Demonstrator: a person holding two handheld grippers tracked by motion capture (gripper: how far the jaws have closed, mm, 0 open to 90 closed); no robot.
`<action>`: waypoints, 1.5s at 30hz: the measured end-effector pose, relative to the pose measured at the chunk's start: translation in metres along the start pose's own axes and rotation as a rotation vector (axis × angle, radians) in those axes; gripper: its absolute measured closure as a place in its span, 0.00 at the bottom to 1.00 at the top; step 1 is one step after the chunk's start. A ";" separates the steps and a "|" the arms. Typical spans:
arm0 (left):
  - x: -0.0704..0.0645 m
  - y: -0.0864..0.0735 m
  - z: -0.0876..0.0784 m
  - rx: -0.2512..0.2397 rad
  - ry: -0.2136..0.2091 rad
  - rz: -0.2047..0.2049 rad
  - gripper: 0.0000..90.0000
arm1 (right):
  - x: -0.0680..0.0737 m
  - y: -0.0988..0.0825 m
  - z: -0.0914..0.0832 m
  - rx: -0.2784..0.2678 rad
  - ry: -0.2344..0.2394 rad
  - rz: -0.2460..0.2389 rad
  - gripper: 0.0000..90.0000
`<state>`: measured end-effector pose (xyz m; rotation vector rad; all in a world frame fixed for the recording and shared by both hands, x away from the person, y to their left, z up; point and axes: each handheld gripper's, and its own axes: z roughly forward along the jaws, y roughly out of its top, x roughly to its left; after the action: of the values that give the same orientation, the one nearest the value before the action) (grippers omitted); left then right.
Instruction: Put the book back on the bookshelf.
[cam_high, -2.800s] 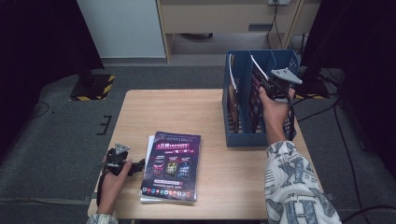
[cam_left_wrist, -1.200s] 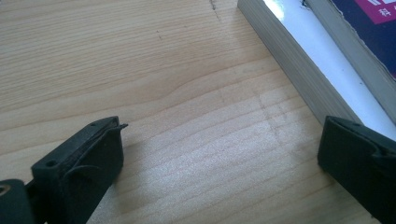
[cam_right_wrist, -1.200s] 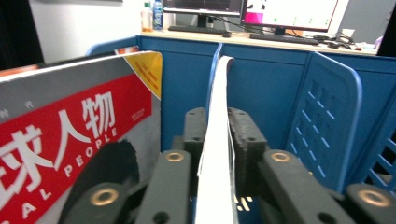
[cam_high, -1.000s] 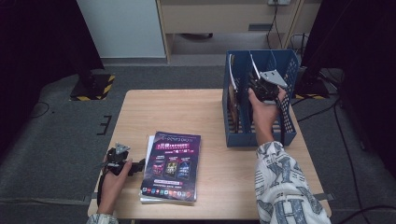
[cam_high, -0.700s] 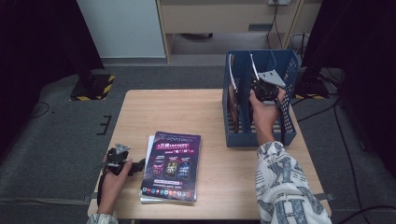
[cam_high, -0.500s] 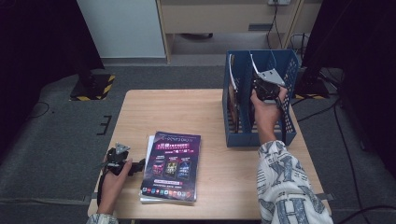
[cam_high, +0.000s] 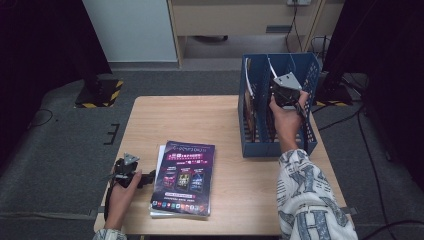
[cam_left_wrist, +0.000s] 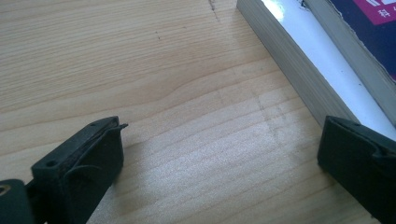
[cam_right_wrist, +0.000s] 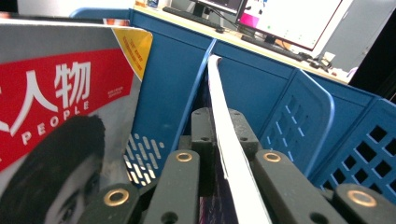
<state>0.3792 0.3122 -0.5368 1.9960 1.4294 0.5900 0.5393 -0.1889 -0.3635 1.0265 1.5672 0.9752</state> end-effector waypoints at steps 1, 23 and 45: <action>0.000 0.000 0.000 0.000 0.000 0.000 0.00 | 0.000 -0.001 0.000 -0.001 0.008 0.009 0.93; -0.001 0.000 0.000 0.000 0.002 -0.001 0.00 | -0.001 -0.007 -0.004 -0.045 0.085 0.180 0.65; -0.002 0.000 0.000 0.000 0.002 0.000 0.00 | -0.002 -0.024 -0.023 -0.040 0.109 0.210 0.35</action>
<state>0.3791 0.3104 -0.5368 1.9960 1.4303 0.5930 0.5134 -0.2011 -0.3807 1.1427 1.5434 1.2191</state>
